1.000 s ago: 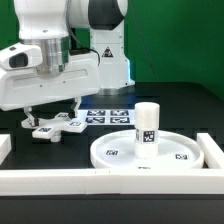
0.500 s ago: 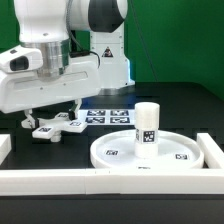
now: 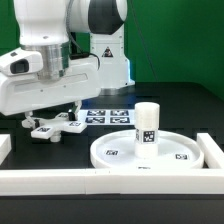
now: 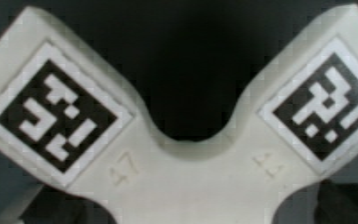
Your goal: Assemble round table
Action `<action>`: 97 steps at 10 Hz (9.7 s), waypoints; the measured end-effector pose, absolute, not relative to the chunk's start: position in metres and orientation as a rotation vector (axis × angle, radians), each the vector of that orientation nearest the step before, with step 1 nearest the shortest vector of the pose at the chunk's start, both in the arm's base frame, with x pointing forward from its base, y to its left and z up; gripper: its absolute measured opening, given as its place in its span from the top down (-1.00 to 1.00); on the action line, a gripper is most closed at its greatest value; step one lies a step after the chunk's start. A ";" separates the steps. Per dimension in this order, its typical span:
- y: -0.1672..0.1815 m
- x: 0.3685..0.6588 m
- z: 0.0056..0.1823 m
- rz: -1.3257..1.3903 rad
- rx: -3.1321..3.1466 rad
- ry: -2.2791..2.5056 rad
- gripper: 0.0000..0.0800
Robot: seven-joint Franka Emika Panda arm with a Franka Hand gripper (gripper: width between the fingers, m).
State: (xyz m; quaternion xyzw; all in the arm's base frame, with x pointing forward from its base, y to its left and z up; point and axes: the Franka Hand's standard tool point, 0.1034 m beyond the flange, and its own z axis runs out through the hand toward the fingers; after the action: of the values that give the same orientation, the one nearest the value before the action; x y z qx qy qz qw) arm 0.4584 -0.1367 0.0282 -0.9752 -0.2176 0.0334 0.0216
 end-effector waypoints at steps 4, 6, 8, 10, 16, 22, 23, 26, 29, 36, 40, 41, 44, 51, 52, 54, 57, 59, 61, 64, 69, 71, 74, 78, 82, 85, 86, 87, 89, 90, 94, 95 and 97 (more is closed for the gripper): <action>-0.137 0.458 0.028 0.103 -3.023 -0.674 -0.11; -0.137 0.459 0.029 0.105 -3.021 -0.673 -0.11; -0.131 0.463 0.044 0.112 -3.007 -0.672 -0.11; -0.120 0.470 0.067 0.121 -2.995 -0.643 -0.11; -0.020 0.525 0.137 0.060 -3.033 -0.409 -0.11; -0.002 0.538 0.147 0.069 -3.029 -0.408 -0.11; 0.010 0.551 0.154 0.043 -3.025 -0.439 -0.11; 0.027 0.566 0.152 0.022 -3.018 -0.482 -0.11; 0.033 0.566 0.140 0.012 -3.018 -0.492 -0.11; 0.032 0.557 0.126 0.049 -3.016 -0.495 -0.11; 0.034 0.554 0.118 0.056 -3.015 -0.499 -0.12; 0.034 0.554 0.116 0.057 -3.015 -0.498 -0.12; 0.033 0.556 0.110 0.049 -3.018 -0.503 -0.12; 0.032 0.557 0.110 0.041 -3.008 -0.555 -0.12; 0.032 0.557 0.110 0.042 -3.008 -0.555 -0.12; 0.032 0.557 0.110 0.042 -3.009 -0.552 -0.12; 0.031 0.559 0.110 0.014 -3.043 -0.374 -0.12; 0.031 0.560 0.110 0.021 -3.053 -0.019 -0.12; 0.032 0.560 0.109 0.040 -3.011 0.374 -0.12; 0.035 0.559 0.109 0.082 -2.873 0.863 -0.12; 0.036 0.560 0.109 0.113 -2.693 1.316 -0.12; 0.035 0.561 0.108 0.097 -2.493 1.633 -0.12; 0.036 0.562 0.107 0.064 -2.184 2.001 -0.12; 0.034 0.564 0.107 0.098 -1.698 2.362 -0.12; 0.033 0.564 0.108 0.123 -1.598 2.425 -0.36; 0.039 0.568 0.128 0.154 -1.665 2.361 -0.61; 0.040 0.569 0.134 0.149 -1.676 2.343 -0.61; 0.040 0.568 0.132 0.146 -1.706 2.325 -0.62; 0.040 0.567 0.131 0.139 -1.764 2.281 -0.62; 0.041 0.566 0.130 0.127 -1.909 2.166 -0.62; 0.056 0.565 0.141 0.112 -2.551 1.444 -0.62; 0.058 0.567 0.142 0.106 -2.598 1.347 -0.62; 0.057 0.567 0.141 0.088 -2.669 1.198 -0.62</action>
Offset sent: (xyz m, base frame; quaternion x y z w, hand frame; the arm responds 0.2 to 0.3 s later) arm 0.0007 -0.0010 -0.0015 0.0017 0.0004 -0.0038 1.0000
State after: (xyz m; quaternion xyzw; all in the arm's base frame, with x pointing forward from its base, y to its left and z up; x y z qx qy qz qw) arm 0.5668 0.0573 0.1411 -0.9066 0.4069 0.0299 0.1074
